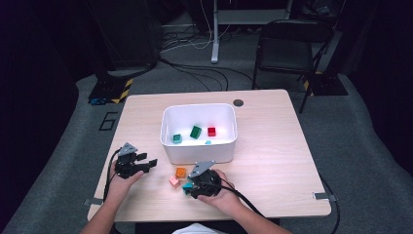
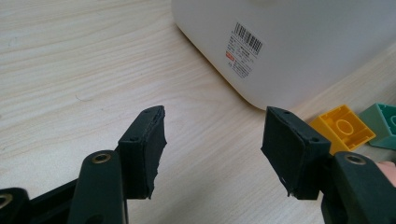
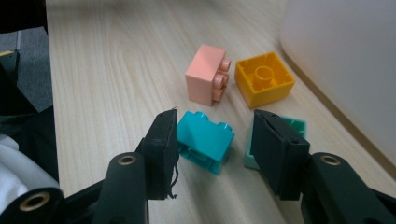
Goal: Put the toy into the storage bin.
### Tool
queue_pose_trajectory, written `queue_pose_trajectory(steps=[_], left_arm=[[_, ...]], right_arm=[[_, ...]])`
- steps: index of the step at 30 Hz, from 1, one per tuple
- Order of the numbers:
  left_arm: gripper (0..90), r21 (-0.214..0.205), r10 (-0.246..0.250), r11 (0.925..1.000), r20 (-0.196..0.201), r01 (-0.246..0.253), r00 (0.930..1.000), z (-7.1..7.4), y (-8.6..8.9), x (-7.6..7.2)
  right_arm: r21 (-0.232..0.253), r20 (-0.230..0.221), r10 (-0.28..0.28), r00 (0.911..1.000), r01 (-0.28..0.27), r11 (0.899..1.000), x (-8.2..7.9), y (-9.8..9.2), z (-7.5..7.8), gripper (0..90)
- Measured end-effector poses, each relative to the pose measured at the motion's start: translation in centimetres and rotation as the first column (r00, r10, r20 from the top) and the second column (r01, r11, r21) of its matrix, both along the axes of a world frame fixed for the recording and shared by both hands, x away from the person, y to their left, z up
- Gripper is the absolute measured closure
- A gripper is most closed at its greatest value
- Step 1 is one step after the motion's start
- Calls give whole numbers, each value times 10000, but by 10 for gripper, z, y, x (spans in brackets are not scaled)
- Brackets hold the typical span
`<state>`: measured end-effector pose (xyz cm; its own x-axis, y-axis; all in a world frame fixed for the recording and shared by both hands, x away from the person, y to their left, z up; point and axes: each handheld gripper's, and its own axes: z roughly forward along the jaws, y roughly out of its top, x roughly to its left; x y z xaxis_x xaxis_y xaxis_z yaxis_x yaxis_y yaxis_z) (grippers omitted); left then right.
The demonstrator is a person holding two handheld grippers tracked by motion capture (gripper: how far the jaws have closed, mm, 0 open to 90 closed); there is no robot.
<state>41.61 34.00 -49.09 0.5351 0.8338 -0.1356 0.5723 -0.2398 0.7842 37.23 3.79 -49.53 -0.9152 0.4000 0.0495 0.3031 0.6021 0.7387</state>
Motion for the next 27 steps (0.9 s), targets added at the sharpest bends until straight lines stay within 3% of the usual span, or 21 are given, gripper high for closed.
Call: queue_pose_trajectory(steps=[6, 11, 19, 27], left_arm=[[388, 130, -66, 9999, -2, 67, 10000, 0, 1, -1], [388, 103, -8, 9999, -20, 9, 10000, 0, 2, -2], [388, 45, 68, 10000, 10, -68, 10000, -1, 3, -3], [388, 128, -12, 9999, -39, 12, 10000, 0, 3, -3]], right_arm=[[-267, -78, 179, 9998, -181, 9995, -4, 6, -9, 494], [-134, -128, 195, 9997, -197, 9997, -5, 13, -10, 491], [-431, 408, 545, 9977, -527, 9977, -6, 22, -13, 554], [-414, 311, 651, 9974, -638, 9971, -6, 17, -5, 584]])
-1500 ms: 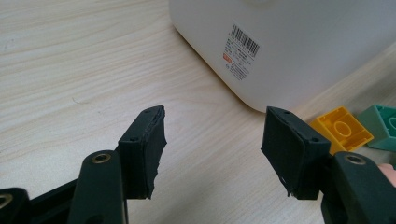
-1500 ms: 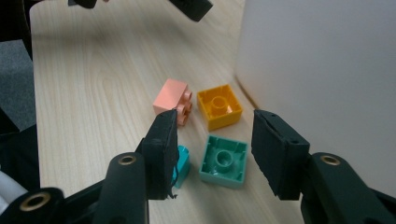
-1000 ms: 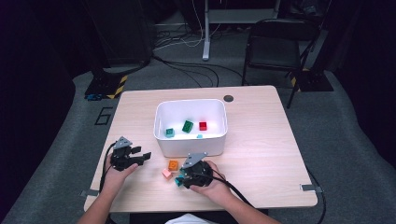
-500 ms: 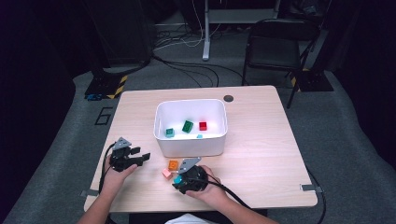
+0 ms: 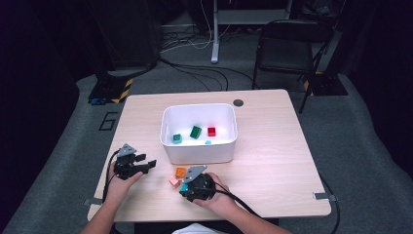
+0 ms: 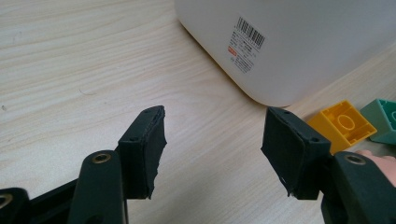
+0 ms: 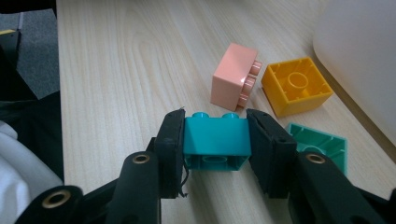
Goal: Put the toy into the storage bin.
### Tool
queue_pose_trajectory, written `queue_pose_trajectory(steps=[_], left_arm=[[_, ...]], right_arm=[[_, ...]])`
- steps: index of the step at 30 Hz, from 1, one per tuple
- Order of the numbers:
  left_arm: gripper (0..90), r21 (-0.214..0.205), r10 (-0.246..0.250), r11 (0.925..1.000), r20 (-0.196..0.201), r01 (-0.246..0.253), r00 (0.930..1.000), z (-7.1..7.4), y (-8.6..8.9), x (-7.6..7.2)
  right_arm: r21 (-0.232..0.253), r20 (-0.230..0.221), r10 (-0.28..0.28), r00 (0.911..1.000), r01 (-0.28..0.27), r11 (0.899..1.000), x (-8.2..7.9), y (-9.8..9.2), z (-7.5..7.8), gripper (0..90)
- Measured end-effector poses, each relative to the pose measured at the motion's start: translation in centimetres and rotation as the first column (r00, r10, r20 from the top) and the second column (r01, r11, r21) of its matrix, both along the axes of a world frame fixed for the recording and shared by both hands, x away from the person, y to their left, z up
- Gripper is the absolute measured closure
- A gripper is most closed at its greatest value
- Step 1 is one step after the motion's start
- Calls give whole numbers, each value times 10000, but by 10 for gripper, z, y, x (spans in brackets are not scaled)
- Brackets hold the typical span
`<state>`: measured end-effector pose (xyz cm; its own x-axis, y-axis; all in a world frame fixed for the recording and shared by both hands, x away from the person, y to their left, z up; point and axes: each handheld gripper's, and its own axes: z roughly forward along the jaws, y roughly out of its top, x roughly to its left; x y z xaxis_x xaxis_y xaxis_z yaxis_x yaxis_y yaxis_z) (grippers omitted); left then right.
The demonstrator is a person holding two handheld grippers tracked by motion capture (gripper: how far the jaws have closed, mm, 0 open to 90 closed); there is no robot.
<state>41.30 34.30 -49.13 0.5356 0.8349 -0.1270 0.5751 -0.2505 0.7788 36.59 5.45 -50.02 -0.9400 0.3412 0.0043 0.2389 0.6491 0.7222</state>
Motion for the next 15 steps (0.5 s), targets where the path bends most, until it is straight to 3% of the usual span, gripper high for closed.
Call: queue_pose_trajectory(steps=[15], left_arm=[[388, -32, 33, 10000, -27, -33, 10000, -1, -1, 1]], right_arm=[[412, -232, 173, 9996, -163, 9990, 8, -11, 21, 584]])
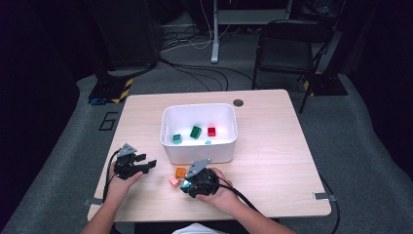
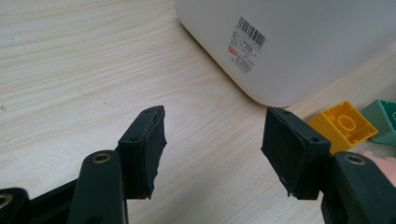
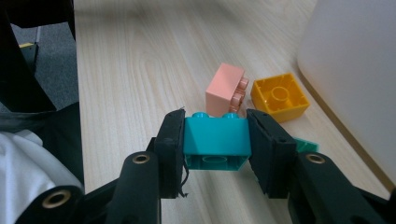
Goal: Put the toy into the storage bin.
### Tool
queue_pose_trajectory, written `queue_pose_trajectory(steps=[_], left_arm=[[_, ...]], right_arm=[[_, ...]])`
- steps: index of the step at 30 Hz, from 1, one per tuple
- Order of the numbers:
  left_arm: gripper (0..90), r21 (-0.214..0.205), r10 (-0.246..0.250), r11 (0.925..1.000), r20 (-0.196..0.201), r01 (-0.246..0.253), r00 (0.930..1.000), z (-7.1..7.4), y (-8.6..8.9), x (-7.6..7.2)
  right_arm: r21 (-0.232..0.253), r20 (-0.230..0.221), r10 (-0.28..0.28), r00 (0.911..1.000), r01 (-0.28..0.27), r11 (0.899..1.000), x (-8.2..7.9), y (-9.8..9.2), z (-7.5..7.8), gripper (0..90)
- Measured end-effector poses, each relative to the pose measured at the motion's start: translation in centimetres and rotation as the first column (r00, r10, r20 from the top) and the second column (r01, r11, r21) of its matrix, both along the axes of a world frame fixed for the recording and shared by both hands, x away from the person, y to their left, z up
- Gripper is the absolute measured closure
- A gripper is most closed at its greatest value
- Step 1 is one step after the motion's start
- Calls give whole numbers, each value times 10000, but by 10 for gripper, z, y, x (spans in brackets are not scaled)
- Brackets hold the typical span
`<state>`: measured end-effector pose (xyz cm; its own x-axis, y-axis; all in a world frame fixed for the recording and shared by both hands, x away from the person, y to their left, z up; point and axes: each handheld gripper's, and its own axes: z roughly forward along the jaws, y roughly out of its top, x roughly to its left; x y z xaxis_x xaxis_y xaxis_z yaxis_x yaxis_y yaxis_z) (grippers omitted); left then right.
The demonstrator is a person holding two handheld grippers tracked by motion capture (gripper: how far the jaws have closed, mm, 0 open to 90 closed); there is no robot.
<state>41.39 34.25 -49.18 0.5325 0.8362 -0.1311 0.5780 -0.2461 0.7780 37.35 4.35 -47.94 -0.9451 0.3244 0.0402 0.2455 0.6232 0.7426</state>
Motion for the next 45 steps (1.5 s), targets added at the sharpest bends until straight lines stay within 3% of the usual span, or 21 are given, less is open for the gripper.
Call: queue_pose_trajectory(steps=[8, 13, 26, 45], left_arm=[[388, -69, 53, 10000, 2, -53, 10000, 0, 0, 1], [388, -52, 47, 10000, 54, -47, 10000, -1, -1, 1], [388, -10, -2, 10000, -11, 2, 10000, 0, -1, 1], [388, -26, -39, 10000, -12, 39, 10000, -1, -2, 1]], right_arm=[[115, -86, -79, 9999, 80, 9999, 4, -12, 22, 583], [265, -393, -164, 9991, 174, 9995, 7, -20, 37, 583], [394, -116, -107, 9999, 112, 9992, 20, -33, 80, 584], [581, 195, -788, 9967, 776, 9953, 64, -38, 129, 584]])
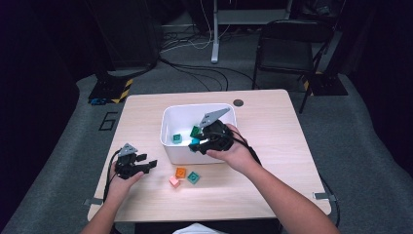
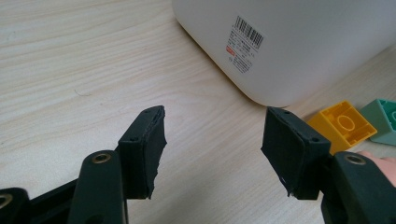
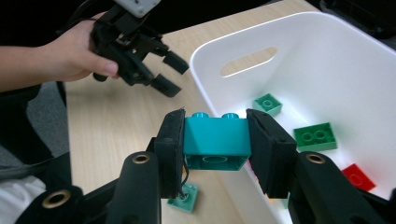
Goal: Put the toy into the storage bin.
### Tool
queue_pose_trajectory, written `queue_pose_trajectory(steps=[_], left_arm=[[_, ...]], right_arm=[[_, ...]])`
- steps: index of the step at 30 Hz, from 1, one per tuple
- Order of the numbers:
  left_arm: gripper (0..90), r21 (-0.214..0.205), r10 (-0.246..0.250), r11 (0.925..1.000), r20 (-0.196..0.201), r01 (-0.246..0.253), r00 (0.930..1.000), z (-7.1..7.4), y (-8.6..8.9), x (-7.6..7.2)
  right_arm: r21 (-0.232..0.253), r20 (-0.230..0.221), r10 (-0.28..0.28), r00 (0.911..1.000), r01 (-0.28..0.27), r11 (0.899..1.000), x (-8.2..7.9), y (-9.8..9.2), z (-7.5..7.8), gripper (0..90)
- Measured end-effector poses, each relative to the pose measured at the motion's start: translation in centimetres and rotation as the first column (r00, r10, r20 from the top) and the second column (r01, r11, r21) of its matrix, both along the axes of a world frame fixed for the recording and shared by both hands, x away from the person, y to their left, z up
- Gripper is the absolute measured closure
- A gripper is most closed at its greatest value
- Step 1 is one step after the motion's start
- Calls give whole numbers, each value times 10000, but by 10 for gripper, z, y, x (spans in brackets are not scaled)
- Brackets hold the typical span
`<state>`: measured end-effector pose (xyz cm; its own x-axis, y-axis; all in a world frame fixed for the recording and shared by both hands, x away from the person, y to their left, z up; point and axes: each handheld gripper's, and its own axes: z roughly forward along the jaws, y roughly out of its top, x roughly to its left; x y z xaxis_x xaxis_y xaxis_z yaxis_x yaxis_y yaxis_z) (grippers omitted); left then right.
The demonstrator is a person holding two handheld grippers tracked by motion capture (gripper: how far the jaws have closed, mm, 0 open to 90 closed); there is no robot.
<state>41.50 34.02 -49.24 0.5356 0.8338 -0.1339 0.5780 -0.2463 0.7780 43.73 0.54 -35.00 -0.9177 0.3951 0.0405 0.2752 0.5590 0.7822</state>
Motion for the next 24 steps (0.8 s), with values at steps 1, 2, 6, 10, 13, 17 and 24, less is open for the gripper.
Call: queue_pose_trajectory(steps=[1, 2, 6, 10, 13, 17, 24], left_arm=[[388, -2, -3, 10000, 4, 3, 10000, 0, 0, 0], [388, -6, -2, 10000, 0, 2, 10000, 0, 0, 0], [388, -15, -9, 10000, -9, 9, 10000, 0, 0, 1], [388, -42, 20, 10000, 40, -20, 10000, -1, 0, 0], [388, -62, 5, 10000, 43, -5, 10000, -1, 0, 1], [388, -46, -36, 10000, -37, 36, 10000, -1, -1, 1], [388, -88, -45, 10000, -26, 45, 10000, -1, -1, 1]], right_arm=[[-6, 33, -68, 10000, 68, 10000, 3, 0, 1, 584], [-12, 59, -99, 9999, 99, 10000, 6, 1, 2, 583], [-84, 45, -266, 9996, 267, 9996, 18, 4, 4, 584], [-113, 83, -411, 9991, 412, 9991, 32, 9, 3, 583], [-106, 83, -538, 9985, 539, 9985, 43, 12, 1, 583], [2, 64, -720, 9974, 720, 9974, 57, 16, 1, 583], [-65, 366, -752, 9965, 755, 9971, 76, 27, -3, 583]])
